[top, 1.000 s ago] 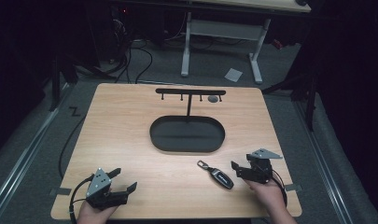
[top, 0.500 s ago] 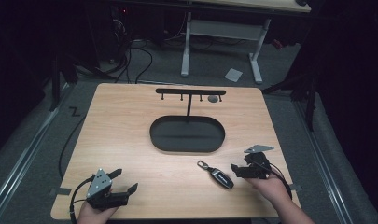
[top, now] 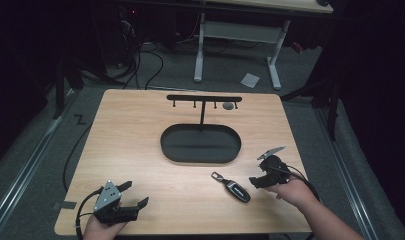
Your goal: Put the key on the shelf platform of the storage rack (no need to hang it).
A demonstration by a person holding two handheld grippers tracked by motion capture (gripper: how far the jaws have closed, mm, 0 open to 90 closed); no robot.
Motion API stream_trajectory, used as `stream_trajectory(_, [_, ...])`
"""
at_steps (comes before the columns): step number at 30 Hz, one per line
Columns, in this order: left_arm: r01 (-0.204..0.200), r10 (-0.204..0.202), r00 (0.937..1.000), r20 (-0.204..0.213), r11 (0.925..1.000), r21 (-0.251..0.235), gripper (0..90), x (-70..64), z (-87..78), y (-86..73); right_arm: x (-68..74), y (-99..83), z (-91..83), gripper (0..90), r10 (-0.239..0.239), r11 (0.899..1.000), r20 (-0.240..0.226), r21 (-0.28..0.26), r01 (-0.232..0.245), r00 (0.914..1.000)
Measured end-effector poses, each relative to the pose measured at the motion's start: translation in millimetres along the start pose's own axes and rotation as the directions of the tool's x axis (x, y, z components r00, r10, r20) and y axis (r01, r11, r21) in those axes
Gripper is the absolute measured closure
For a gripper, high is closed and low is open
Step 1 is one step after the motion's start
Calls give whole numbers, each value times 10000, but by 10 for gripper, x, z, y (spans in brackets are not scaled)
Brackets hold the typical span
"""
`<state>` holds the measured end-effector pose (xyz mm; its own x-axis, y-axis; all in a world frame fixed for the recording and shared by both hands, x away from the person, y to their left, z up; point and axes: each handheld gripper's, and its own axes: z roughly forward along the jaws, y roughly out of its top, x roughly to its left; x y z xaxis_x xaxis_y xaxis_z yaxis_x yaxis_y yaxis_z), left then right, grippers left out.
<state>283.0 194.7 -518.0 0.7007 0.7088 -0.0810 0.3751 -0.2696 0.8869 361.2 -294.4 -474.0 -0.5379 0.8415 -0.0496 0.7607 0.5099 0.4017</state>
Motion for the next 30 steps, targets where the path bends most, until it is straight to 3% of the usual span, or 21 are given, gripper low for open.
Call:
stream_trajectory(5, [-61, 61, 10000, 61, 10000, 36, 186, -7, 20, 4, 23, 57, -37, 252, -577, 9958, -20, 711, 577, 9983])
stream_trajectory(10, [-79, 78, 9999, 108, 9999, 85, 186, -3, 23, 4, 67, 94, -26, 250, -1132, 9782, -291, 1720, 1166, 9931])
stream_trajectory(15, [-63, 62, 9999, 137, 10000, 72, 186, 1, 19, 3, 148, 110, -10, 219, -1896, 9420, -559, 2712, 1977, 9803])
stream_trajectory(18, [-81, 79, 9998, 154, 9999, 79, 186, -6, 25, 3, 197, 107, -6, 212, -2331, 9185, -748, 3104, 2448, 9696])
stream_trajectory(20, [-84, 83, 9998, 166, 9999, 74, 186, -9, 29, 3, 228, 108, -15, 207, -2517, 9089, -767, 3236, 2629, 9648])
stream_trajectory(27, [-96, 94, 9998, 198, 9999, 111, 186, -11, 34, 3, 314, 160, -61, 194, -2750, 9027, -726, 3237, 2834, 9587])
stream_trajectory(30, [-101, 98, 9997, 209, 9999, 123, 186, -13, 36, 5, 400, 197, -63, 211, -2799, 9046, -755, 3131, 2892, 9571])
